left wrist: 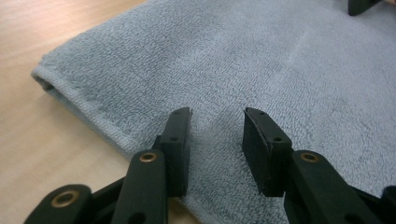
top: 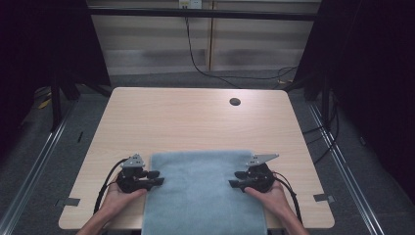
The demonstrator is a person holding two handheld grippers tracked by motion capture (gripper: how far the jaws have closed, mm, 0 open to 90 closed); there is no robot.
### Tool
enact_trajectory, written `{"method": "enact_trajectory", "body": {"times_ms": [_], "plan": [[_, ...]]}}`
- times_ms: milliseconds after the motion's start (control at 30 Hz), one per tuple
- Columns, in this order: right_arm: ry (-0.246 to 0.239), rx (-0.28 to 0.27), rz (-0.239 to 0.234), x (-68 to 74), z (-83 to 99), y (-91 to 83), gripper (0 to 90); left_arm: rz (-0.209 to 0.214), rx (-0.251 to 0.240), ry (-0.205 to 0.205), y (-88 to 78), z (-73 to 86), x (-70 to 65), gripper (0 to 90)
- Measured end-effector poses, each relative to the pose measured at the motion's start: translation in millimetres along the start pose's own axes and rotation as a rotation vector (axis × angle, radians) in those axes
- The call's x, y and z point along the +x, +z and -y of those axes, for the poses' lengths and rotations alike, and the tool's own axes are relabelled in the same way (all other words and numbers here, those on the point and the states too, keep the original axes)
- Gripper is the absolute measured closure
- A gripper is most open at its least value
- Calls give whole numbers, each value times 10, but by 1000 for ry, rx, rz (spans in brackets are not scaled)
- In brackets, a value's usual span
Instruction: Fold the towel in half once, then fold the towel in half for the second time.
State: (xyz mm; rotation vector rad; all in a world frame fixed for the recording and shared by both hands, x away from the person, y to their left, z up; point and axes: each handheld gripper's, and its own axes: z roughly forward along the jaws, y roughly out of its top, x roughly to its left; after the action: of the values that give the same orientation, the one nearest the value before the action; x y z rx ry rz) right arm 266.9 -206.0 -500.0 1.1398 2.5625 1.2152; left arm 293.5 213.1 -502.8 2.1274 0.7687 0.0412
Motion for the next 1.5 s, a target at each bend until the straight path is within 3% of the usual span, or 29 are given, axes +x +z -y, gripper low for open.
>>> {"method": "enact_trajectory", "body": {"times_ms": [233,333,400,600,767,900,1033,1100,1200,1300,1400,1500], "plan": [[-2,39,-26,201,123,-122,562,39,17,10,-105,111,-163,624],[-4,45,-36,224,111,-152,553,53,5,12,-158,81,-187,581],[-7,26,-30,201,62,-175,540,42,-19,13,-176,17,-166,570],[16,-91,39,-122,-167,-311,516,-13,-76,-12,-182,-263,75,535],[32,-124,73,-376,-348,-317,505,-39,-107,-38,-109,-486,304,521],[41,-138,93,-534,-445,-314,502,-60,-102,-46,-34,-537,393,509],[71,-167,113,-691,-408,-284,496,-56,-77,-49,-5,-471,440,471],[74,-128,122,-731,-367,-247,485,-59,-63,-55,15,-420,459,454],[82,-86,97,-759,-286,-179,476,-57,-30,-49,36,-333,488,424],[79,-56,78,-747,-241,-144,469,-61,-28,-43,34,-291,501,402],[92,-58,43,-743,-204,-130,468,-45,-9,-43,64,-258,506,403],[80,-18,39,-744,-179,-77,472,-41,12,-21,99,-221,475,438]]}}
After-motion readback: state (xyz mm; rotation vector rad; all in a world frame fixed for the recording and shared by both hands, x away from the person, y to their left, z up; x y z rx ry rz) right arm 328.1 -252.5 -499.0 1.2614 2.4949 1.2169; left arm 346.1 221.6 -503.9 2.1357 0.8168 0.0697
